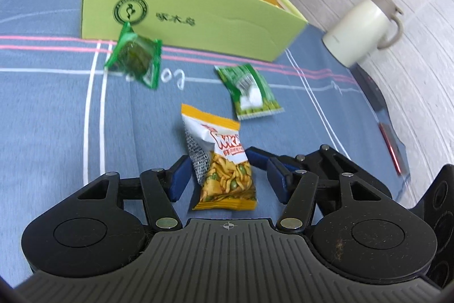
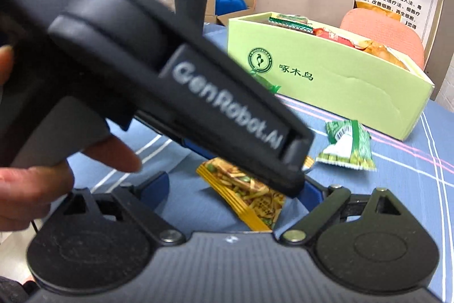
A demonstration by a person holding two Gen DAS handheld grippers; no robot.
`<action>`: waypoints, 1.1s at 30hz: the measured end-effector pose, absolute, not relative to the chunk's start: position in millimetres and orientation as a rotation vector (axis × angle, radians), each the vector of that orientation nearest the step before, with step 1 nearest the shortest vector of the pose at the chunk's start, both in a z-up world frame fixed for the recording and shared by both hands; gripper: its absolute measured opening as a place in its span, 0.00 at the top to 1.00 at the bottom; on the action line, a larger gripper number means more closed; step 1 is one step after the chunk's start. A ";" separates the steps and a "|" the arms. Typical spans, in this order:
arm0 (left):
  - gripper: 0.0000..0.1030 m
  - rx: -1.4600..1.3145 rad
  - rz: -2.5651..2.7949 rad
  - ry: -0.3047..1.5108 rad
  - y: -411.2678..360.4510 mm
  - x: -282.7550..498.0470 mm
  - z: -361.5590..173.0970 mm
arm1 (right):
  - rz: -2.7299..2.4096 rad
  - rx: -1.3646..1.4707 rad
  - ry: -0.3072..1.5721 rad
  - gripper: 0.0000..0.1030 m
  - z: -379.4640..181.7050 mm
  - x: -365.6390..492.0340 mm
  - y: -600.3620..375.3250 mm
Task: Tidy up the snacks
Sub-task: 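Grasp the yellow-orange chip bag with the left tool, then lower the chip bag into the green box and release it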
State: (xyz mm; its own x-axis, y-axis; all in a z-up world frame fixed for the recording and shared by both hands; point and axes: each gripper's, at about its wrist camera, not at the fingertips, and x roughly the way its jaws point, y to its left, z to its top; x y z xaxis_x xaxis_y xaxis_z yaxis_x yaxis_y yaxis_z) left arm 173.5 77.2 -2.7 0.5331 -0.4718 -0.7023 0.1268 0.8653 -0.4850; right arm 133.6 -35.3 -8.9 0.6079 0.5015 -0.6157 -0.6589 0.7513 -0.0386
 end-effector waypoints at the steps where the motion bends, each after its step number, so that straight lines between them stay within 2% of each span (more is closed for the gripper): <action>1: 0.59 -0.411 -0.371 0.934 80.1 169.8 0.2 | 0.658 -0.263 0.616 0.10 -7.3 133.4 -38.6; 5: 0.50 -0.415 -0.339 0.862 91.1 167.4 14.2 | 0.577 -0.155 0.632 0.10 -4.0 139.3 -51.4; 15: 0.52 -0.391 -0.347 0.922 88.0 184.0 -0.3 | 0.588 -0.126 0.668 0.10 -16.7 163.0 -38.7; 17: 0.54 -0.388 -0.357 0.922 86.1 186.0 -3.9 | 0.586 -0.144 0.666 0.09 -19.5 169.1 -29.0; 18: 0.58 -0.374 -0.363 0.920 84.6 186.0 -4.0 | 0.592 -0.157 0.659 0.15 -19.4 169.7 -28.3; 19: 0.77 -0.360 -0.369 0.922 83.3 186.1 -4.4 | 0.600 -0.173 0.644 0.22 -19.0 168.1 -28.9; 20: 0.80 -0.356 -0.380 0.929 82.4 186.6 -5.9 | 0.592 -0.178 0.640 0.34 -18.6 163.4 -32.1; 22: 0.84 -0.360 -0.387 0.926 82.1 184.9 -5.0 | 0.591 -0.165 0.642 0.36 -16.4 160.9 -36.4; 27: 0.84 -0.420 -0.407 0.855 87.1 191.7 20.3 | 0.571 -0.194 0.547 0.36 11.1 167.7 -37.7; 33: 0.84 -0.406 -0.399 0.693 92.2 246.7 76.8 | 0.547 -0.253 0.392 0.34 60.5 232.1 -26.0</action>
